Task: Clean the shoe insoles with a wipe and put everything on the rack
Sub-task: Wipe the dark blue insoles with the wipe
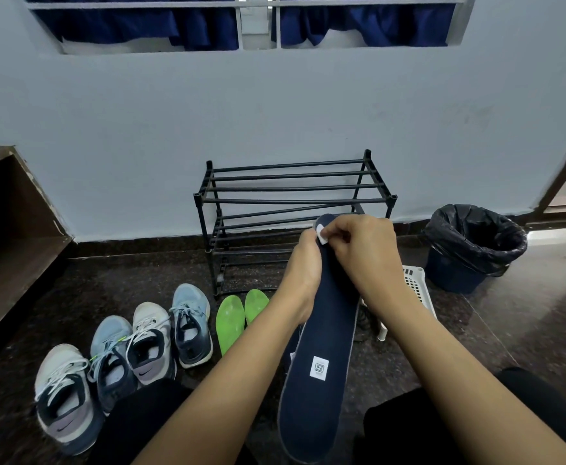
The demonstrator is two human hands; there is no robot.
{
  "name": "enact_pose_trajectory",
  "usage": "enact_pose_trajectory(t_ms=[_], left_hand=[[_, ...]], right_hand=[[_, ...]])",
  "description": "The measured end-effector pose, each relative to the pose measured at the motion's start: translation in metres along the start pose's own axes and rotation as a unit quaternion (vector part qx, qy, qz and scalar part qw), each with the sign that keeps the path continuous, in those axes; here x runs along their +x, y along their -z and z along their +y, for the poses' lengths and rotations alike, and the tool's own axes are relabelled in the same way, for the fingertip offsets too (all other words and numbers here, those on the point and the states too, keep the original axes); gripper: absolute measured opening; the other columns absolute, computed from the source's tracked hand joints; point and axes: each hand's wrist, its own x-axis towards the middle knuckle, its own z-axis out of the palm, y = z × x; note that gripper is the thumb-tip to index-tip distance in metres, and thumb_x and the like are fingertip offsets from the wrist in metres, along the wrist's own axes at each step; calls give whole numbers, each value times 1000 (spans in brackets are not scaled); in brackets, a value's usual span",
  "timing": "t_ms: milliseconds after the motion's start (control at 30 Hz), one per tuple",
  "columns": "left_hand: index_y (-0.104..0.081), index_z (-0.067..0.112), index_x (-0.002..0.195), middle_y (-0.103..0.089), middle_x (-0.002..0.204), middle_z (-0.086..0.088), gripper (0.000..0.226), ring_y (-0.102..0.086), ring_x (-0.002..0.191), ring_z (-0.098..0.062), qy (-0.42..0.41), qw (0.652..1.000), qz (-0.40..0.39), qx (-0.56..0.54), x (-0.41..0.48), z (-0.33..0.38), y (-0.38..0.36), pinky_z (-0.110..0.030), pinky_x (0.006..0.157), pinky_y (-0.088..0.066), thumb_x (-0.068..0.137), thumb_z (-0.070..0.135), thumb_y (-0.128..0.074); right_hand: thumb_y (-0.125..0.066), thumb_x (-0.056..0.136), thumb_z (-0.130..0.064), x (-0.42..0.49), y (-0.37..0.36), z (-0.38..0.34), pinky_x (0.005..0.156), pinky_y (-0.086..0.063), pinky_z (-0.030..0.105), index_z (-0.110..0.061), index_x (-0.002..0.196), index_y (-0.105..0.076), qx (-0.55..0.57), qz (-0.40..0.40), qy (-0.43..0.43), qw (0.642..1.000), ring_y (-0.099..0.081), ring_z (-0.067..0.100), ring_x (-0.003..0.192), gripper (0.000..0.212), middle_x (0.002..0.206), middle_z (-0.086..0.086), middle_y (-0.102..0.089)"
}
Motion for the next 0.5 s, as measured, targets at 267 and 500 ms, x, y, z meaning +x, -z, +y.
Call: enact_pose_trajectory(t_ms=[267, 500], left_hand=[[-68, 15, 91, -69, 94, -8, 47, -63, 94, -24, -20, 1000, 15, 9, 4, 7, 6, -40, 88, -48, 93, 47, -34], [-72, 16, 93, -70, 91, -10, 52, -66, 99, -29, -3, 1000, 8, 14, 1, 1, -1, -48, 95, -49, 85, 54, -36]], right_hand=[[-61, 81, -5, -15, 3, -8, 76, -49, 24, -21, 82, -76, 9, -30, 41, 999, -65, 15, 78, 21, 82, -4, -73], [-62, 79, -5, -7, 2, 0, 74, -51, 35, -19, 79, -74, 17, 40, 24, 999, -66, 20, 76, 19, 79, -1, -72]])
